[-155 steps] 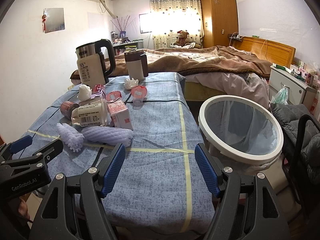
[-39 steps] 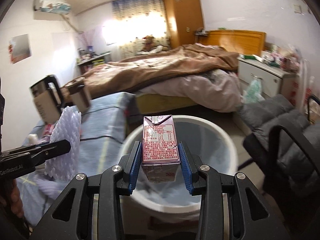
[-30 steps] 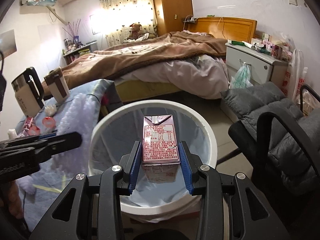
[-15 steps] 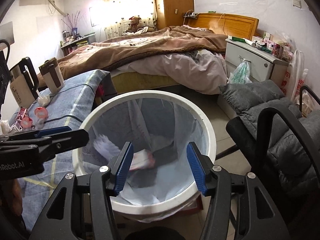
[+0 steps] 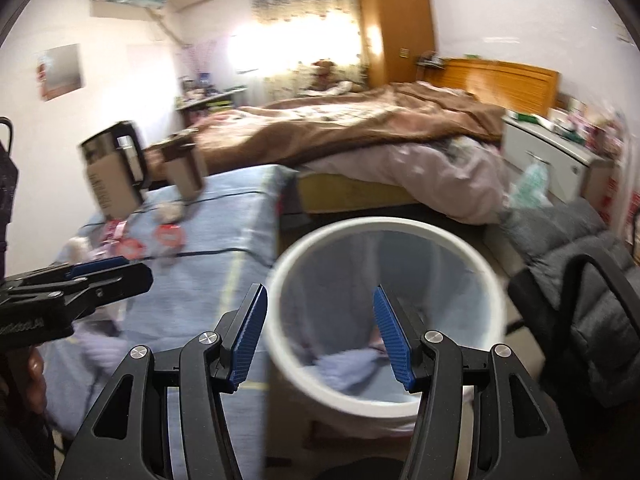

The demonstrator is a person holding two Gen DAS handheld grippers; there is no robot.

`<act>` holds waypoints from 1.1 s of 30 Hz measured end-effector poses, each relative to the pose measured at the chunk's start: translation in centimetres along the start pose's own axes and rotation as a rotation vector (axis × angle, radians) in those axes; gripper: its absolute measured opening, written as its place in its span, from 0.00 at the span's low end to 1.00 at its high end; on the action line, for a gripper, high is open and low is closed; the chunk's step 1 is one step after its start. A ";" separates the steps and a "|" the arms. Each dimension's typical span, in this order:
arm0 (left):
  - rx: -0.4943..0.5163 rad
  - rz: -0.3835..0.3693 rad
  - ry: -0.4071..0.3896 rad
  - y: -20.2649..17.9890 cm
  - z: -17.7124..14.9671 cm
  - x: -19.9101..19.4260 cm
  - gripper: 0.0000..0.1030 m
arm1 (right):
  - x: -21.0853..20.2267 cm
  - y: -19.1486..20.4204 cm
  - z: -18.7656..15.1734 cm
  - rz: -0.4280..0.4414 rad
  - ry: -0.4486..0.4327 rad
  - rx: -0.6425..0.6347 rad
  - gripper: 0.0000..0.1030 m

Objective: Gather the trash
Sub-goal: 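Move both open tools back over the table, then grasp a second foam mesh sleeve with the right tool while the left tool grasps the red milk can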

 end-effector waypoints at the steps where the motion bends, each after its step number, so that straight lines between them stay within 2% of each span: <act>1: 0.002 0.022 -0.016 0.9 -0.2 -0.9 0.60 | 0.0 1.1 -0.1 0.027 0.002 -0.015 0.54; 7: -0.057 0.101 -0.056 6.0 -1.7 -4.7 0.62 | 1.0 7.0 -1.5 0.177 0.043 -0.093 0.54; 12: -0.100 0.171 -0.051 9.8 -3.4 -6.6 0.62 | 1.6 11.8 -2.9 0.276 0.068 -0.164 0.54; 18: -0.144 0.195 -0.034 12.6 -5.1 -7.6 0.62 | 2.7 16.2 -4.8 0.380 0.120 -0.247 0.54; 25: -0.207 0.249 -0.016 17.0 -6.6 -8.2 0.63 | 3.6 20.0 -6.1 0.454 0.145 -0.340 0.54; 27: -0.244 0.273 -0.018 18.5 -6.9 -8.6 0.64 | 4.0 20.8 -6.5 0.460 0.159 -0.373 0.54; 30: -0.248 0.320 -0.030 20.1 -7.0 -9.1 0.67 | 4.5 21.8 -7.1 0.451 0.175 -0.422 0.54; 33: -0.282 0.318 -0.015 21.8 -6.8 -8.5 0.69 | 5.0 22.4 -7.6 0.445 0.197 -0.455 0.54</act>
Point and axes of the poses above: each gripper's, at about its wrist camera, not at the fingertips, and x roughly the way its jaws point, y to its left, z to its top, the point moved 6 cm from there along x, roughly the way its jaws point, and after that the axes turned 1 degree about -z, right-handed, at the moved point
